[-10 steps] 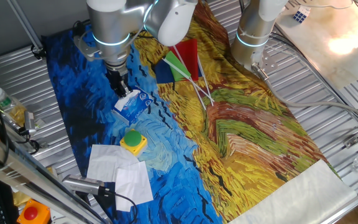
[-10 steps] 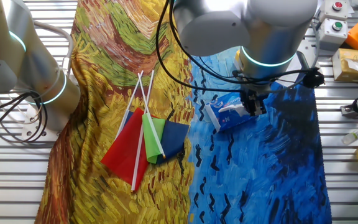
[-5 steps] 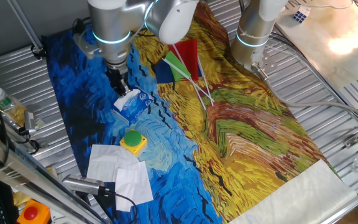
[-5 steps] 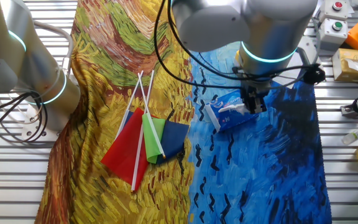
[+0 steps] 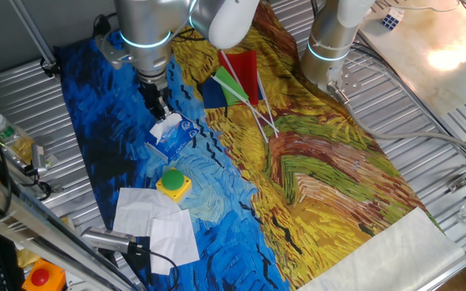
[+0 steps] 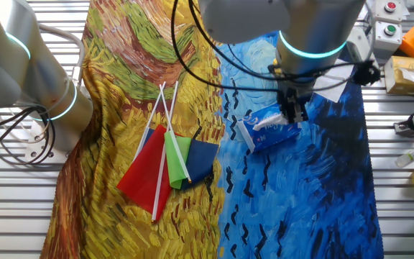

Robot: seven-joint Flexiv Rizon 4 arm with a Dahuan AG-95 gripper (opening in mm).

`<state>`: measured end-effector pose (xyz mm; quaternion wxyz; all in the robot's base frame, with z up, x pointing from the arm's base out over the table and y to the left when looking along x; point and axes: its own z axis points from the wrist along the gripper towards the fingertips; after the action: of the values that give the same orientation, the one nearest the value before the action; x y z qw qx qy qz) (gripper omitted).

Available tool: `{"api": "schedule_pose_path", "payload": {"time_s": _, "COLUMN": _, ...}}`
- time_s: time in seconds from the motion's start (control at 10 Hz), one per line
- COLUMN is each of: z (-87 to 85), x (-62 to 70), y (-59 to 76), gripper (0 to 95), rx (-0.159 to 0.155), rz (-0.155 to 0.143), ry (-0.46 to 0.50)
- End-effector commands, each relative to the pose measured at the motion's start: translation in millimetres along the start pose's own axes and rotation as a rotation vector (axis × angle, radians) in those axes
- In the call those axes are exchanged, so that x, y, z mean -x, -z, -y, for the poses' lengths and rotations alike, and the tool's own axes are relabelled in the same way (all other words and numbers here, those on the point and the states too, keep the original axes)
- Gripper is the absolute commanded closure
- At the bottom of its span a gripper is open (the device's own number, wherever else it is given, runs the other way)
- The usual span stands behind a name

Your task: Pull out a napkin

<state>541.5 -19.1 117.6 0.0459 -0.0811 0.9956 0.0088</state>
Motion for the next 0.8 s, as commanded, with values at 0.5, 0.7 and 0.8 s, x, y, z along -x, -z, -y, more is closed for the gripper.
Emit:
{"api": "schedule_pose_path", "payload": {"time_s": 0.5, "z": -9.0, "x": -6.0, "y": 23.0, "gripper": 95.0, "rx": 0.007, "rz": -0.005, "ry": -0.014}}
{"api": "schedule_pose_path", "payload": {"time_s": 0.7, "z": -10.7, "x": -9.3, "y": 31.8, "gripper": 95.0, "rx": 0.001, "rz": -0.01, "ry": -0.015}}
{"api": "schedule_pose_path", "payload": {"time_s": 0.8, "z": -11.7, "x": -10.0, "y": 35.9, "gripper": 95.0, "rx": 0.001, "rz": -0.014, "ry": -0.015}}
